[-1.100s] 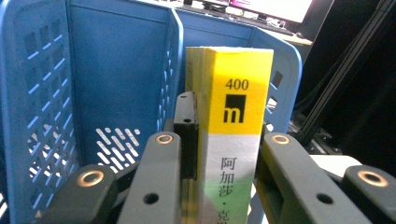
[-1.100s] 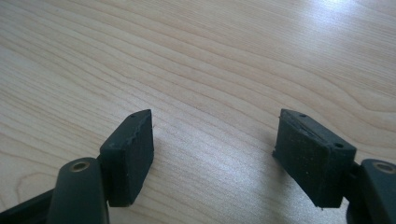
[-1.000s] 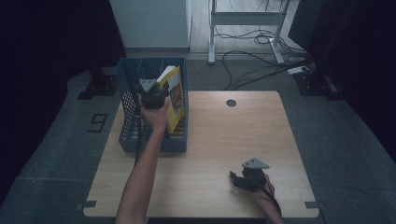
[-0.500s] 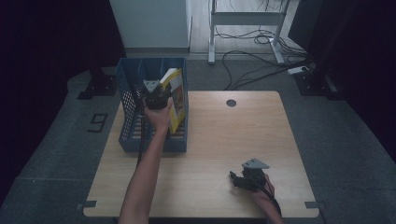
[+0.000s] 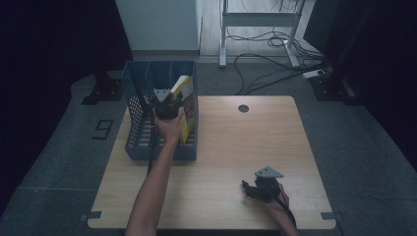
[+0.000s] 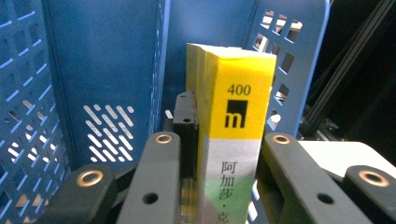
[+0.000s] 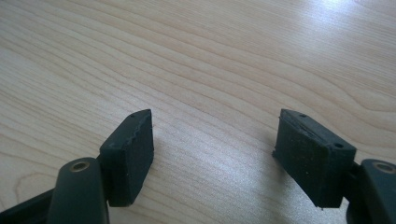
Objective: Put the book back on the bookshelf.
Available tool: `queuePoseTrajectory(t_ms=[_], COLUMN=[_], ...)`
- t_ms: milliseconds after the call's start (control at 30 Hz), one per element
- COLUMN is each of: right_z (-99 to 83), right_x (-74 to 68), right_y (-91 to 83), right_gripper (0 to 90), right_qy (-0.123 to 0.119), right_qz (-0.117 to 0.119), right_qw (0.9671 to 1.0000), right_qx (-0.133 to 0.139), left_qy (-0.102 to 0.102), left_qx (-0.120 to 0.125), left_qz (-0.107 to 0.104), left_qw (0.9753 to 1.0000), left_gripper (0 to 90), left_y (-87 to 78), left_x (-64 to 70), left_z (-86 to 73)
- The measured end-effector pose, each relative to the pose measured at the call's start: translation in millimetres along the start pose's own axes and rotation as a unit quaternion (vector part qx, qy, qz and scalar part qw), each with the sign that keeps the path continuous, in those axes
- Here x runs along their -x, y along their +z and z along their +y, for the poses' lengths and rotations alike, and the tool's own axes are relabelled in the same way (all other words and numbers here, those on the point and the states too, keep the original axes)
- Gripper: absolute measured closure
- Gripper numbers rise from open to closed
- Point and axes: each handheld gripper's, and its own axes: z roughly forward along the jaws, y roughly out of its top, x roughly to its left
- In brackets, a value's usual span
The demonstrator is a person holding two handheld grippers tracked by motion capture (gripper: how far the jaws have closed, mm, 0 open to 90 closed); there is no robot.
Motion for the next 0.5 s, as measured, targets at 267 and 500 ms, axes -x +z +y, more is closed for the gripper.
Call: queuePoseTrajectory(t_ms=[267,500], right_z=[0.0,0.0], right_x=[0.0,0.0], right_y=[0.0,0.0], right_gripper=[27.2,27.1], right_qy=[0.000,0.000], right_qz=[0.000,-0.001], right_qw=[1.0000,1.0000], right_qx=[0.000,0.000], left_qy=[0.003,-0.002], left_qx=[-0.009,-0.021], left_qz=[-0.017,-0.029], left_qw=[0.9998,0.9994], left_gripper=[74.0,73.3], left_y=[-10.7,-21.6], left_x=[-1.3,-6.7], left_z=[-7.6,-13.3])
